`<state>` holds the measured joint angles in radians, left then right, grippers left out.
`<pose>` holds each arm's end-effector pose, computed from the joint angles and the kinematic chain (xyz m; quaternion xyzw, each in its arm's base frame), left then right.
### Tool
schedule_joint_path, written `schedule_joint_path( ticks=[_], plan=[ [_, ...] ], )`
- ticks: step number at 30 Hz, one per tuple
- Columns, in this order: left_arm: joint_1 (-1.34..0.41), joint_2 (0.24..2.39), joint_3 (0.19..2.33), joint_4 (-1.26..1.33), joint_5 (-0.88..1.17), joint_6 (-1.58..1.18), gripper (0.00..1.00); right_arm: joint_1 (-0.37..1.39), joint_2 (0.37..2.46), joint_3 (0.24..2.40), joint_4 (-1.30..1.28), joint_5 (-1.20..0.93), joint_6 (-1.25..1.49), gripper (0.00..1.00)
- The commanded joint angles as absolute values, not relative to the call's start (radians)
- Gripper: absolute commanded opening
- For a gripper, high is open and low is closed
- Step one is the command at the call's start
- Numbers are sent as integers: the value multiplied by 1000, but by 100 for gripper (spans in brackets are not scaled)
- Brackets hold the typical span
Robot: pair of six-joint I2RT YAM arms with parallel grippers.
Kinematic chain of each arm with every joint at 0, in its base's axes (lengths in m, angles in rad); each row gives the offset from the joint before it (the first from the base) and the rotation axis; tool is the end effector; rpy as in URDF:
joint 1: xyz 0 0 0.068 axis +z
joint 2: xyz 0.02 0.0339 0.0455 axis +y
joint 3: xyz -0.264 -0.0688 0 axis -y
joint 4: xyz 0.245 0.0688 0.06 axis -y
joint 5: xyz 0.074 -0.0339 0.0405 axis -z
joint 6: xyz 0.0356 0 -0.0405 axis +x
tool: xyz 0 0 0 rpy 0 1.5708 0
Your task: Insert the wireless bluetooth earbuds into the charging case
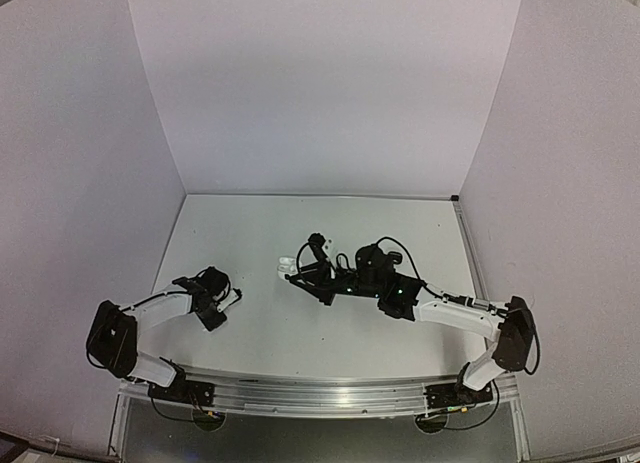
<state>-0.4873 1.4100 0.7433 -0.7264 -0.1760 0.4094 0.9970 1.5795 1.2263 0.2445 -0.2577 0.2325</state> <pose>0.2032 -0.1006 0.1624 0.4231 0.8975 0.0840 0.0917 0.1990 0.3247 0.3373 -0.3550 0.6530 0.4600 0.4857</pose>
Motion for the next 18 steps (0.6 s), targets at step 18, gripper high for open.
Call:
schedule_joint_path(
  ticks=[18],
  plan=[
    [-449,1529,699,-704,-205,364,36,994,1538,1228,227,-244,232,0]
  ],
)
